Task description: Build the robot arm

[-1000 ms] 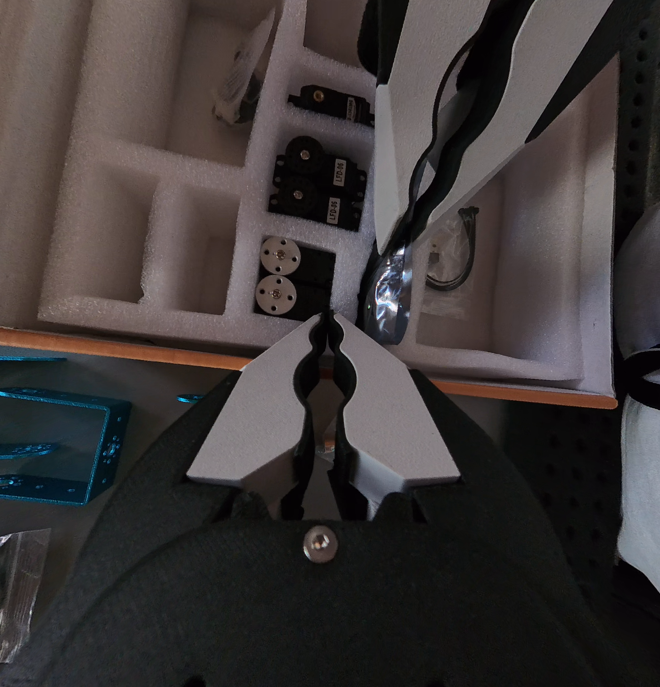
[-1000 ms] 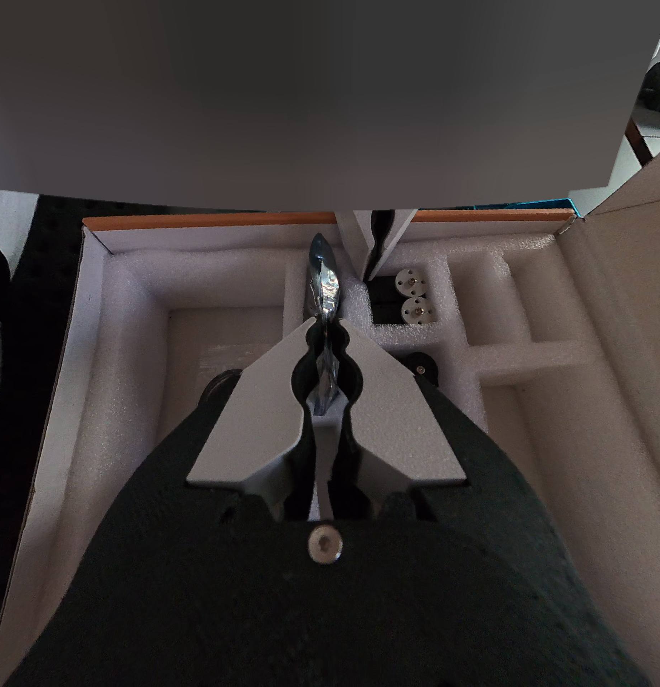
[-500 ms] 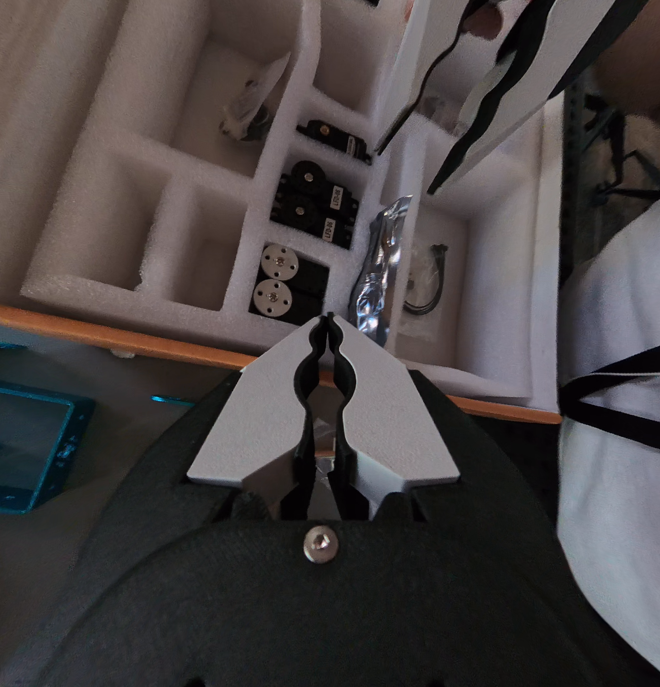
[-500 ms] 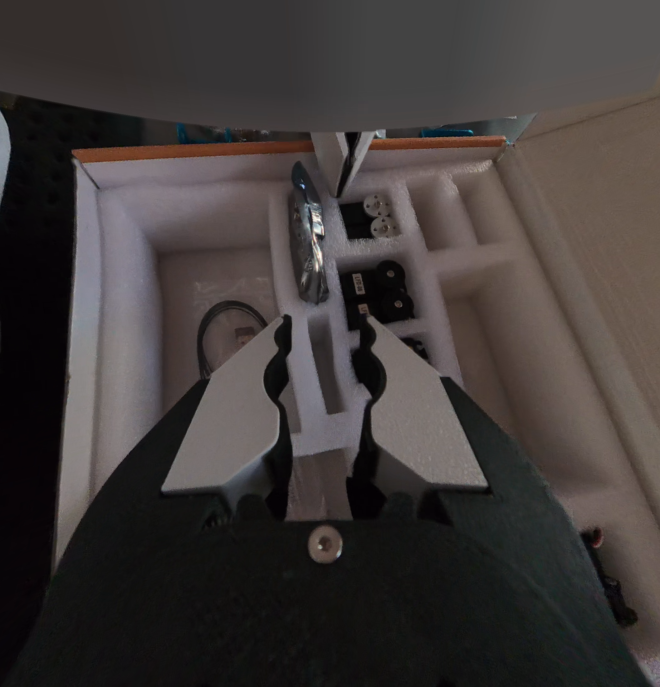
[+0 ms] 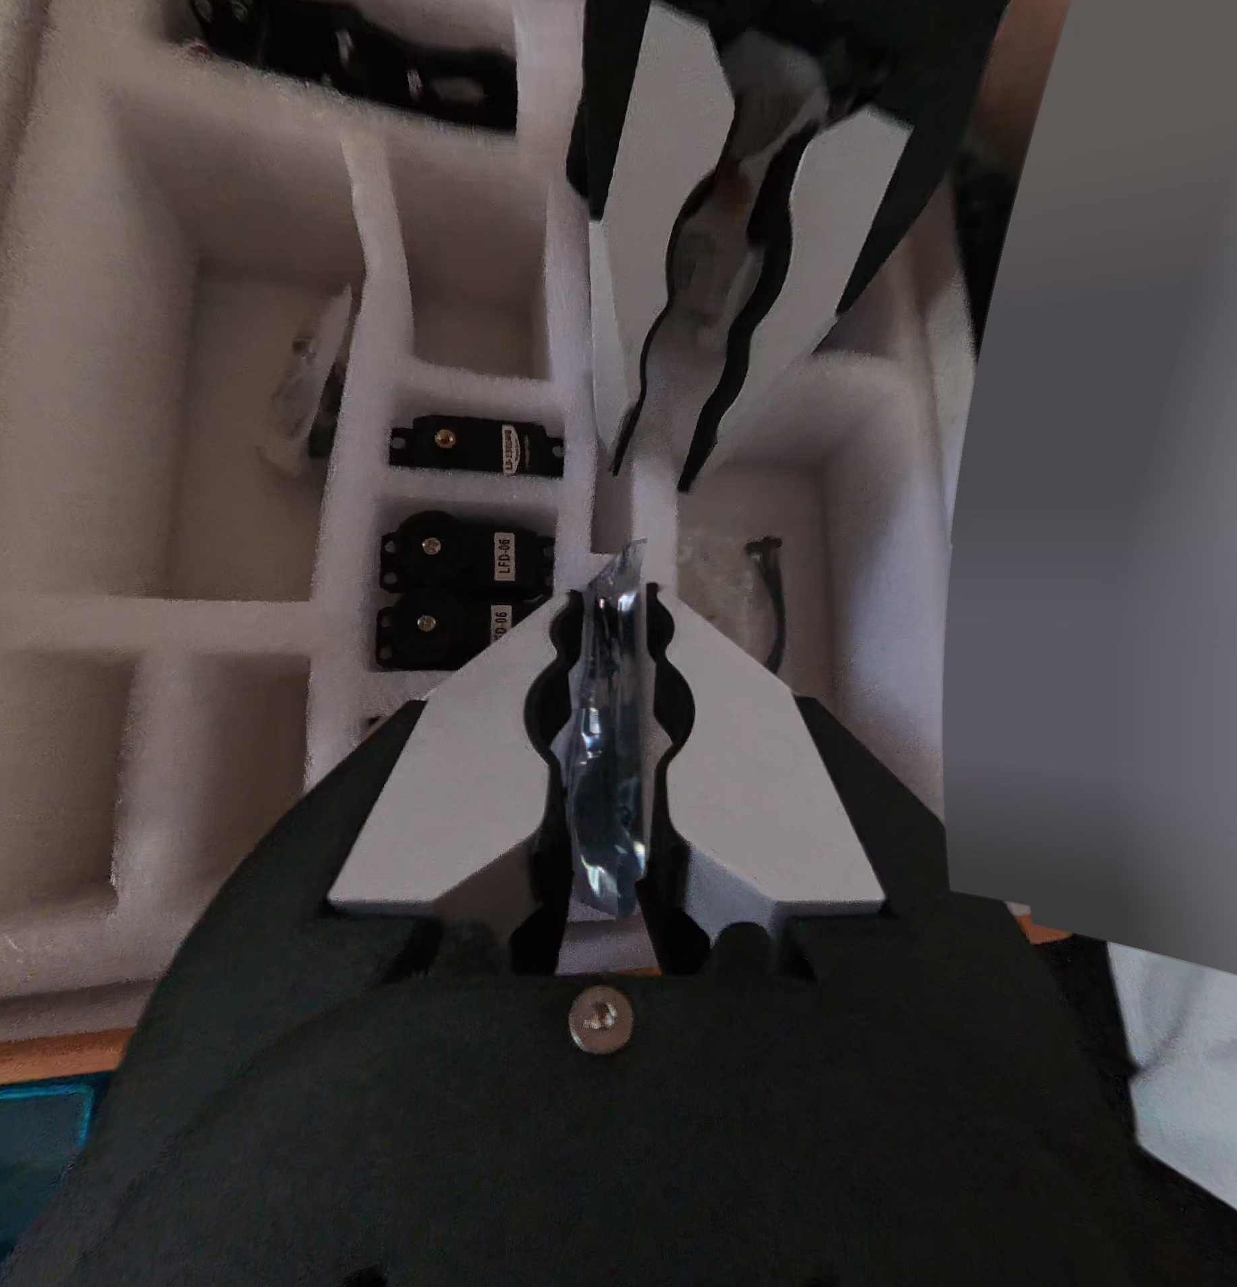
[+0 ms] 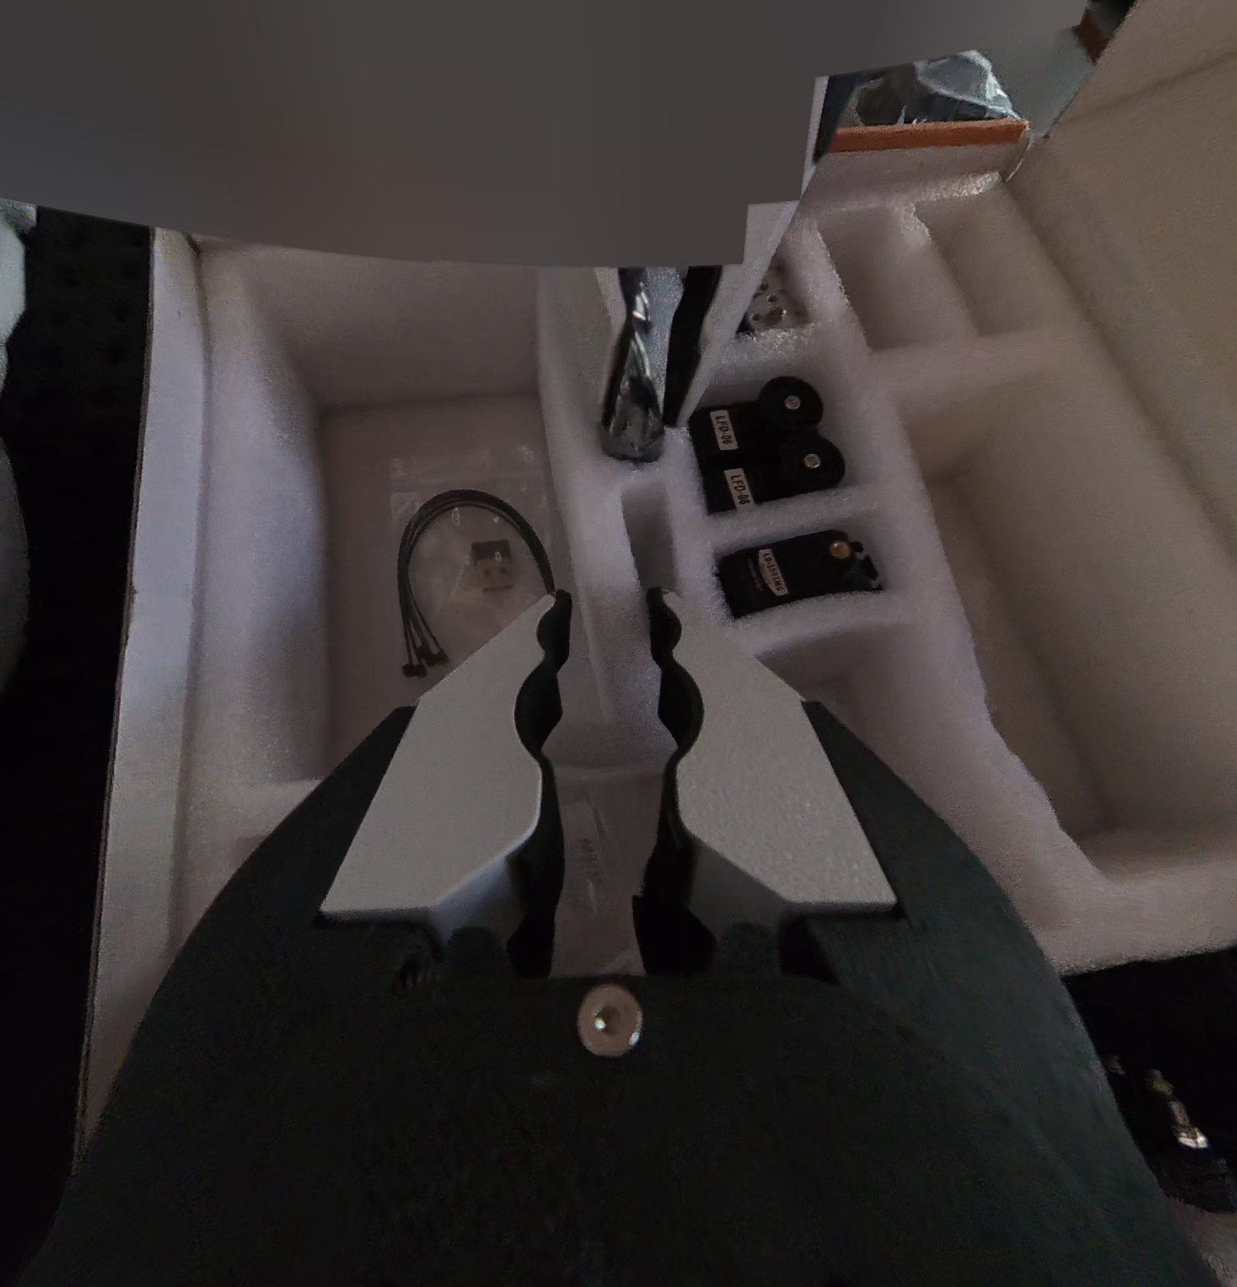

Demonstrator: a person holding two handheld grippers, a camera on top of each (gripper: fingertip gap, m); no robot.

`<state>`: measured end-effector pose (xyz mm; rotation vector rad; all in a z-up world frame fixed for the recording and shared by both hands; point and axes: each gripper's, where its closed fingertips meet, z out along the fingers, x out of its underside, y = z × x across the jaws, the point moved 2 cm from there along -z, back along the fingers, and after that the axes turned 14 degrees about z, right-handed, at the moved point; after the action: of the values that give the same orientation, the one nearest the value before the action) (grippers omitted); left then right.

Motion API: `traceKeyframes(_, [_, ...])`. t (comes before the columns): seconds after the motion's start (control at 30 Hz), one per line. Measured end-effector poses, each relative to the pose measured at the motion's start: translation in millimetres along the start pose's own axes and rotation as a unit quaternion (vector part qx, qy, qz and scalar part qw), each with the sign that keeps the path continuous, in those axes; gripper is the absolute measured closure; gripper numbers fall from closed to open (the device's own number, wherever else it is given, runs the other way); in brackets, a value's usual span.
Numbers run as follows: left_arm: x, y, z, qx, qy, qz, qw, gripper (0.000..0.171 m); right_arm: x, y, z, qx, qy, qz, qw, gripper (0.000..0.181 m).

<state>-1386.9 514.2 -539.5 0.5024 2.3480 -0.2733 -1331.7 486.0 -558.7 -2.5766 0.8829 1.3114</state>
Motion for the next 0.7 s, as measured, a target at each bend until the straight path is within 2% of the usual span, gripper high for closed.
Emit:
traceKeyframes(0.03, [2.1,0.5,4.2,0.002,0.014,0.004,1.0,0.157,-0.2,-0.3,-0.3,-0.002,-0.003,0.01,1.0,0.16])
traceKeyframes(0.17, [1.3,1.3,5.8,-0.004,0.007,-0.002,1.0,0.162,0.0,0.0,0.5,-0.004,-0.005,0.011,1.0,0.16])
traceKeyframes(0.27, [2.1,1.7,5.4,-0.031,0.006,0.002,1.0,0.166,-1.1,0.4,2.0,-0.005,-0.005,0.002,1.0,0.16])
traceKeyframes(0.57, [2.9,-2.1,7.1,-0.07,0.007,0.033,0.997,0.159,-15.6,7.4,8.7,0.023,-0.029,-0.055,0.998,0.158])
traceKeyframes(0.7, [3.3,1.2,7.5,-0.067,0.004,0.052,0.996,0.167,-11.2,6.9,15.5,0.029,0.047,-0.053,0.997,0.16])
